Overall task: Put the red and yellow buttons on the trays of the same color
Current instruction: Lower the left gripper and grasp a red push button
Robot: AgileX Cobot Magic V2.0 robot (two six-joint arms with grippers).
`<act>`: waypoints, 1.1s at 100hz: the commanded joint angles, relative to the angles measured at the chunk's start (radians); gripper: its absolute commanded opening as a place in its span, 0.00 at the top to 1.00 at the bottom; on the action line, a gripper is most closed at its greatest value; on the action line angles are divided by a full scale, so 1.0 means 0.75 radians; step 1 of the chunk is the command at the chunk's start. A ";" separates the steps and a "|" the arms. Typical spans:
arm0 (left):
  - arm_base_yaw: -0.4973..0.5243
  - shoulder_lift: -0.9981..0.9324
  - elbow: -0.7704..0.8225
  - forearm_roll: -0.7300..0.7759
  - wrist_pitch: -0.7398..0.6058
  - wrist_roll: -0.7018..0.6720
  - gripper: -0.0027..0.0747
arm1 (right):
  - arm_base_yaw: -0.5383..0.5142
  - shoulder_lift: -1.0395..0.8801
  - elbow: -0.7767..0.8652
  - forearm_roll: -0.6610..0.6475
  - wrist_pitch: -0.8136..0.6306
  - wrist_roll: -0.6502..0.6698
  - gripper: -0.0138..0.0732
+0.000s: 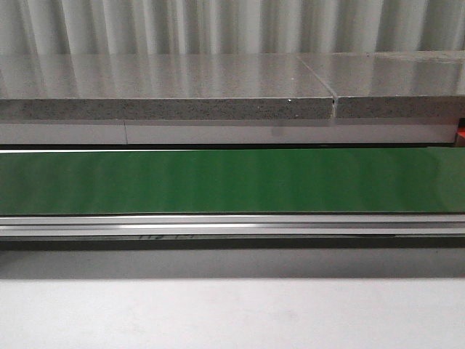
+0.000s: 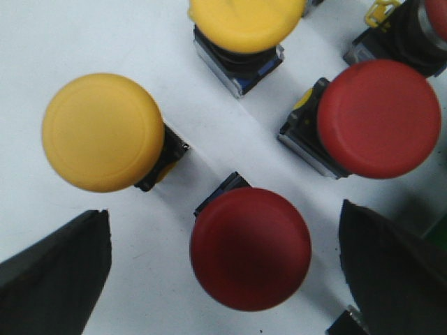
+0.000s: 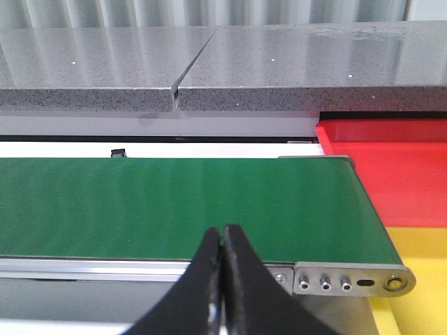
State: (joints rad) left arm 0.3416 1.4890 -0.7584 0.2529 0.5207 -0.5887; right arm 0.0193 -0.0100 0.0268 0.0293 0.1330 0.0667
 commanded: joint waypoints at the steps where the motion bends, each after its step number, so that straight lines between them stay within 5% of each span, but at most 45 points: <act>1: 0.005 -0.036 -0.039 -0.004 -0.049 0.002 0.20 | 0.000 -0.021 0.002 -0.013 -0.115 -0.002 0.92; 32: 0.005 -0.036 -0.039 -0.007 -0.049 0.002 0.77 | 0.000 -0.021 0.002 -0.013 -0.115 -0.002 0.92; 50: 0.005 -0.061 -0.039 -0.015 -0.033 0.004 0.99 | 0.000 -0.021 0.002 -0.013 -0.115 -0.002 0.92; 110: -0.228 -0.376 -0.351 -0.128 0.287 0.333 0.99 | 0.000 -0.021 0.002 -0.013 -0.115 -0.002 0.92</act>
State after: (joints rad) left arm 0.2084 1.2262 -0.9475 0.1964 0.7481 -0.3951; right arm 0.0193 -0.0100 0.0268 0.0293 0.1330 0.0667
